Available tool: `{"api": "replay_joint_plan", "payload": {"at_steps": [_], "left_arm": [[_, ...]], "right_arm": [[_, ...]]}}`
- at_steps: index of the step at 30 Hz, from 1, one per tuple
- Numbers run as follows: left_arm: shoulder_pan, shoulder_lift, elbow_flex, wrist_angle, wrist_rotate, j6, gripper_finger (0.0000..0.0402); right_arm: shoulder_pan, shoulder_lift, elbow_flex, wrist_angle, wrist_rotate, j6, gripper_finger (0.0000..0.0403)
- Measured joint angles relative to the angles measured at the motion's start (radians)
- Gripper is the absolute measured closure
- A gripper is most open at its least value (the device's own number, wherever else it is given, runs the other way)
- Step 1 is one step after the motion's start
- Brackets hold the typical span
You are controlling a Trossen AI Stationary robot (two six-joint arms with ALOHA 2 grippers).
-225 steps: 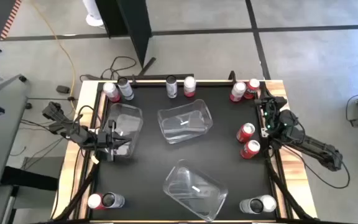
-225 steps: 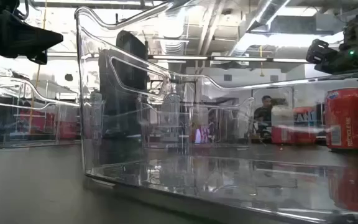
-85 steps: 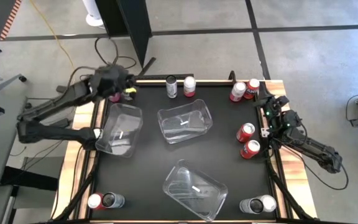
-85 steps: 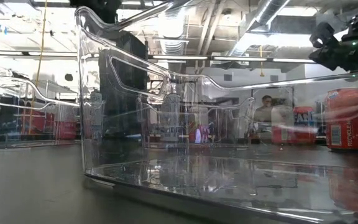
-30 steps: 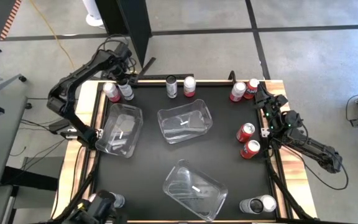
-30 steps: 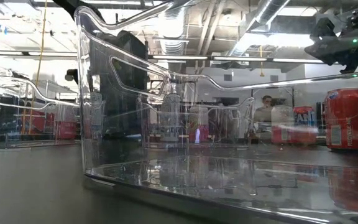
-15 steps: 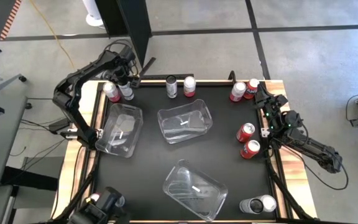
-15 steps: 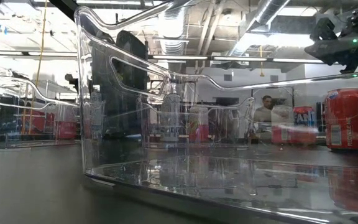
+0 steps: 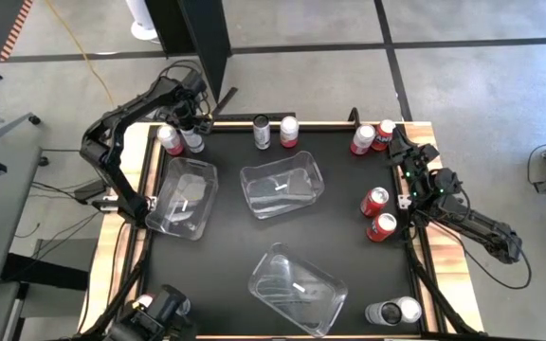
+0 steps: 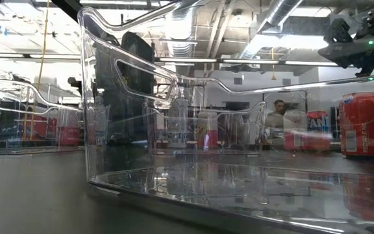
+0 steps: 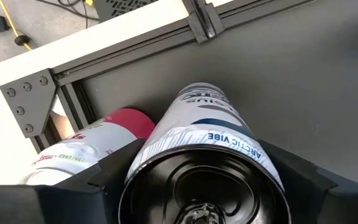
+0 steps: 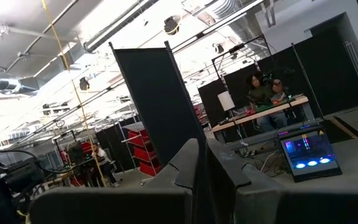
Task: Sort soda cans
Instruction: Put the top left black soda can in the top left transparent bin
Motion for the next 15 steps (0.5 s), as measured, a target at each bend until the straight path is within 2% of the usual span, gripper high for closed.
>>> {"api": "replay_joint_plan", "payload": {"at_steps": [3,15], "left_arm": [[0.000,-0.001,0.000,0.000,-0.001,-0.006,0.0145],[-0.013,-0.035,-0.018,-0.011,-0.008,0.014,0.0147]], "right_arm": [[0.000,0.000,0.000,0.000,0.000,0.000,0.0353],[0.000,0.000,0.000,0.000,0.001,0.000,0.0353]]}}
